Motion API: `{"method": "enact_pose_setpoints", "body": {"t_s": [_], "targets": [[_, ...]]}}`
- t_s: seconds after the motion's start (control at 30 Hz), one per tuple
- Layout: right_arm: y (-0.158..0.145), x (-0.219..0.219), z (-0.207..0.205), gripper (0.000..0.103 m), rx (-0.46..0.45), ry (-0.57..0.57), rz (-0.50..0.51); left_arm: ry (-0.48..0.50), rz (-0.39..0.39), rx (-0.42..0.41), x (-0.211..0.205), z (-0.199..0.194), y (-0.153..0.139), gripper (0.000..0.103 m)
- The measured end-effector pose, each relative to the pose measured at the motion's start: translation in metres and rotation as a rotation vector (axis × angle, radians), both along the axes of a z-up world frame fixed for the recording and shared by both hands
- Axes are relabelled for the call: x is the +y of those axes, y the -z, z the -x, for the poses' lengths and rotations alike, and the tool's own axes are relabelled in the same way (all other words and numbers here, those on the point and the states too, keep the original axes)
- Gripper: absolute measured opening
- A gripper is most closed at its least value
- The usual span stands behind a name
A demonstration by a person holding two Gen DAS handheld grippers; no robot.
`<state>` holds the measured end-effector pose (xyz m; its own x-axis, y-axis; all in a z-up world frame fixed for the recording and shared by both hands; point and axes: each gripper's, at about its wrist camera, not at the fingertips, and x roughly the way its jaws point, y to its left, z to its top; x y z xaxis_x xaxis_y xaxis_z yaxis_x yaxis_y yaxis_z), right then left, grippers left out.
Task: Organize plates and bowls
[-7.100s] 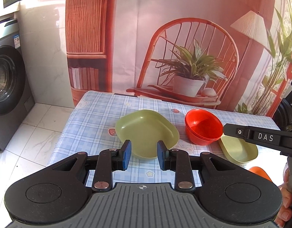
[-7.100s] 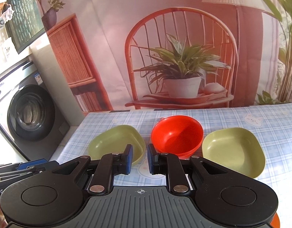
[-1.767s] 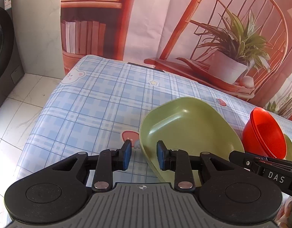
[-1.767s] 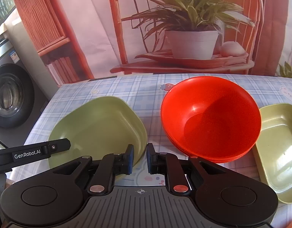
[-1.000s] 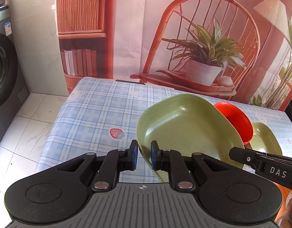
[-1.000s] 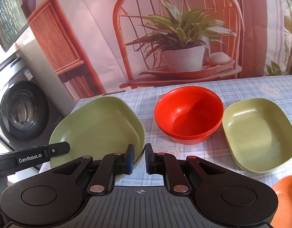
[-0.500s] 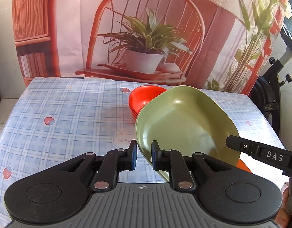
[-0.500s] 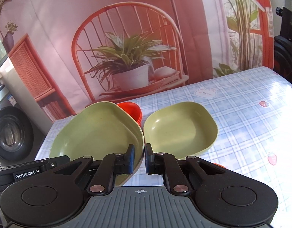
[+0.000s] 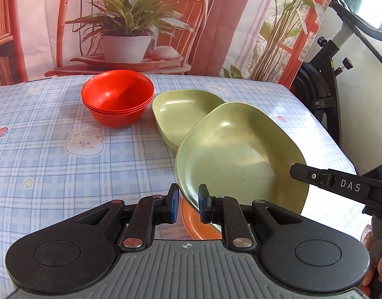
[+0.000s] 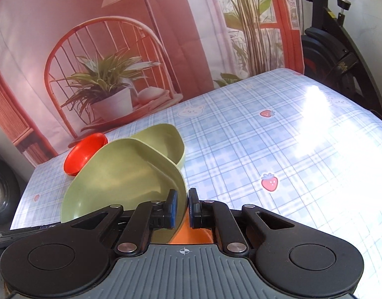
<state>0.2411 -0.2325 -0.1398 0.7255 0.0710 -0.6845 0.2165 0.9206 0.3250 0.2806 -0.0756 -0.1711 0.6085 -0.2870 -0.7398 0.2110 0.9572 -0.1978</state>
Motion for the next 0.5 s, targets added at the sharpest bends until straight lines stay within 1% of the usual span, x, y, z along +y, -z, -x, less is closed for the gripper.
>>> {"method": "enact_pose_setpoints", "body": {"t_s": [0.17, 0.33, 0.5], "targets": [[0.012, -0.009, 0.012, 0.009, 0.020, 0.006, -0.004, 0.023, -0.022, 0.028, -0.011, 0.006, 0.012, 0.017], [0.019, -0.011, 0.019, 0.009, 0.040, 0.008, -0.013, 0.036, -0.048, 0.032, -0.015, 0.004, 0.014, 0.017], [0.020, -0.010, 0.021, 0.009, 0.049, 0.000, -0.016, 0.043, -0.056, 0.042, -0.016, 0.001, 0.016, 0.017]]}}
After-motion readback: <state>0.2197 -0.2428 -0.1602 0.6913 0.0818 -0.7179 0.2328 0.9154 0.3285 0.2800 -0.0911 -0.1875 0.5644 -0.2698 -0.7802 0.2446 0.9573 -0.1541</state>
